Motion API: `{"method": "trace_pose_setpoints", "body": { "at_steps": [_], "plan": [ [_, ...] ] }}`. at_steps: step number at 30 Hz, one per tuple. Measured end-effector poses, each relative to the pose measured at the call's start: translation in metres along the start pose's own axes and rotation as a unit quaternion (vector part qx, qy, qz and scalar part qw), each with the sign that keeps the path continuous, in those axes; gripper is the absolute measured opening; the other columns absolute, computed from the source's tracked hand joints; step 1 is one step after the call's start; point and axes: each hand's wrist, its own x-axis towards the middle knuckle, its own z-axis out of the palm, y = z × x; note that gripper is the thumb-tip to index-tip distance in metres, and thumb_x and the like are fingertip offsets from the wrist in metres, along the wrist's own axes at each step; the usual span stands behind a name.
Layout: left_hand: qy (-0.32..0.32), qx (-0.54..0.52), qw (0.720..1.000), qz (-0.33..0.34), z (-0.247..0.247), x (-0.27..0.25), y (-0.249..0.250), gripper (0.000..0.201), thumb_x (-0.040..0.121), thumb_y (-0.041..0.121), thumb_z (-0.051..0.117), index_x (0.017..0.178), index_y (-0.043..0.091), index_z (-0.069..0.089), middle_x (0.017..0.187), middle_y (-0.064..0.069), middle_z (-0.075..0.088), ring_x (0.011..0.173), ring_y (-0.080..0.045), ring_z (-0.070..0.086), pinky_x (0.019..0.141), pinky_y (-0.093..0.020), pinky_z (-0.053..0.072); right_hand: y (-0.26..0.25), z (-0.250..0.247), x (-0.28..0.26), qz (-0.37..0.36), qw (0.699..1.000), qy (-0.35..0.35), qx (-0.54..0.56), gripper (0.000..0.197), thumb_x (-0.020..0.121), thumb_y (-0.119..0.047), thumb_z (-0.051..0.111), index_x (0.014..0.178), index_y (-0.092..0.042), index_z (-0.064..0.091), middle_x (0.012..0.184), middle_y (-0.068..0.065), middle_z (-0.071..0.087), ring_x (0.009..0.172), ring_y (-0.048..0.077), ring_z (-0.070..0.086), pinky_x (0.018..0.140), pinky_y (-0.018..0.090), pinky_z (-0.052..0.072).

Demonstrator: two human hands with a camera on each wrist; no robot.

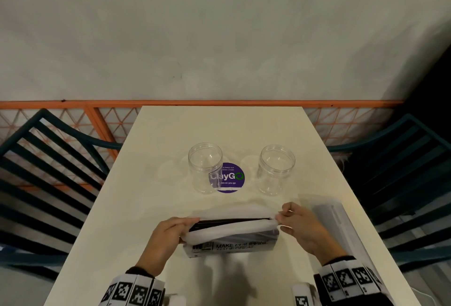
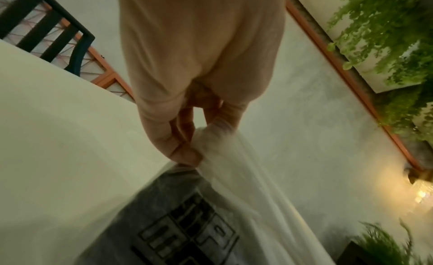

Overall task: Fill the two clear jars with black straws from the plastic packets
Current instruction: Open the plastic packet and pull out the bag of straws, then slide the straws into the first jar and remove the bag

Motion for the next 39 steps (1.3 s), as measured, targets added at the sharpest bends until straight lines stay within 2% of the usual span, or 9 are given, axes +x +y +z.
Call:
{"method": "trace_pose_setpoints", "body": {
  "at_steps": [3, 6, 11, 15, 23, 31, 35, 37, 39],
  "plan": [
    [-0.013, -0.007, 1.0, -0.004, 0.0, -0.001, 0.003, 0.034, 0.088, -0.004, 0.044, 0.093, 0.014, 0.073, 0.111, -0.009, 0.066, 0.1, -0.021, 0.059, 0.071, -0.025, 0.05, -0.003, 0.009, -0.002, -0.055, 0.983, -0.003, -0.174, 0.03, 0.087, 0.003, 0.048, 0.068, -0.019, 0.054, 0.081, 0.0, 0.053, 0.079, 0.016, 0.048, 0.068, 0.024, 0.038],
    [-0.009, 0.067, 0.997, 0.042, 0.0, -0.002, 0.009, 0.032, 0.089, 0.002, 0.05, 0.096, 0.027, 0.067, 0.109, -0.007, 0.06, 0.096, -0.017, 0.058, 0.07, -0.014, 0.047, -0.016, 0.029, -0.012, -0.216, 0.862, 0.047, -0.456, 0.024, 0.087, -0.004, 0.049, 0.085, -0.021, 0.066, 0.098, -0.005, 0.041, 0.093, 0.015, 0.039, 0.085, 0.025, 0.036],
    [-0.01, 0.146, 0.979, 0.142, 0.007, -0.012, 0.029, 0.027, 0.086, 0.007, 0.059, 0.099, 0.029, 0.067, 0.104, -0.002, 0.055, 0.09, -0.011, 0.059, 0.068, -0.008, 0.047, -0.035, 0.083, -0.032, -0.384, 0.805, -0.122, -0.435, 0.024, 0.089, -0.008, 0.051, 0.104, -0.013, 0.068, 0.105, 0.005, 0.065, 0.098, 0.017, 0.057, 0.09, 0.023, 0.042],
    [-0.015, 0.172, 0.96, 0.219, 0.008, -0.021, 0.045, 0.035, 0.084, 0.005, 0.059, 0.098, 0.036, 0.066, 0.101, 0.001, 0.054, 0.089, -0.007, 0.058, 0.074, -0.008, 0.047, -0.038, 0.103, -0.03, -0.381, 0.784, -0.159, -0.463, 0.035, 0.086, -0.016, 0.059, 0.12, -0.012, 0.057, 0.119, 0.01, 0.062, 0.11, 0.023, 0.055, 0.097, 0.034, 0.044],
    [-0.044, 0.228, 0.918, 0.321, 0.014, -0.034, 0.055, 0.037, 0.083, 0.017, 0.054, 0.115, 0.032, 0.062, 0.098, 0.016, 0.05, 0.097, -0.005, 0.053, 0.073, -0.009, 0.044, -0.057, 0.099, -0.029, -0.371, 0.762, -0.198, -0.492, 0.036, 0.084, -0.016, 0.059, 0.118, -0.007, 0.054, 0.118, 0.012, 0.055, 0.11, 0.022, 0.05, 0.086, 0.018, 0.034],
    [-0.042, 0.149, 0.921, 0.358, 0.005, -0.043, 0.073, 0.045, 0.071, 0.045, 0.061, 0.116, 0.043, 0.056, 0.124, 0.025, 0.053, 0.12, 0.005, 0.047, 0.096, -0.007, 0.035, -0.059, 0.078, -0.029, -0.367, 0.835, -0.175, -0.371, 0.01, 0.084, -0.014, 0.058, 0.094, -0.014, 0.06, 0.083, -0.014, 0.053, 0.088, 0.001, 0.053, 0.084, 0.027, 0.049],
    [-0.02, 0.219, 0.956, 0.192, -0.022, -0.034, 0.057, 0.089, 0.056, 0.07, 0.064, 0.135, 0.047, 0.029, 0.139, 0.018, 0.033, 0.128, -0.001, 0.033, 0.102, -0.02, 0.03, -0.047, 0.064, -0.025, -0.324, 0.894, -0.155, -0.268, 0.009, 0.081, -0.019, 0.057, 0.089, -0.021, 0.058, 0.09, -0.005, 0.062, 0.091, 0.0, 0.057, 0.082, 0.02, 0.052],
    [-0.075, 0.166, 0.975, 0.126, -0.026, -0.031, 0.052, 0.076, 0.069, 0.051, 0.07, 0.134, 0.045, 0.031, 0.134, 0.011, 0.048, 0.118, -0.005, 0.051, 0.095, -0.018, 0.04, -0.042, 0.058, -0.022, -0.305, 0.911, -0.146, -0.237, 0.02, 0.082, -0.016, 0.055, 0.101, -0.01, 0.06, 0.1, 0.008, 0.064, 0.095, 0.008, 0.06, 0.08, 0.015, 0.05],
    [-0.07, 0.123, 0.98, 0.142, -0.024, -0.028, 0.052, 0.058, 0.08, 0.019, 0.067, 0.127, 0.044, 0.043, 0.117, 0.011, 0.066, 0.102, -0.002, 0.063, 0.085, -0.008, 0.045, -0.04, 0.053, -0.022, -0.272, 0.931, -0.164, -0.179, 0.023, 0.086, -0.003, 0.055, 0.108, -0.007, 0.059, 0.103, 0.006, 0.063, 0.092, -0.003, 0.06, 0.077, 0.01, 0.048]
  ]
}}
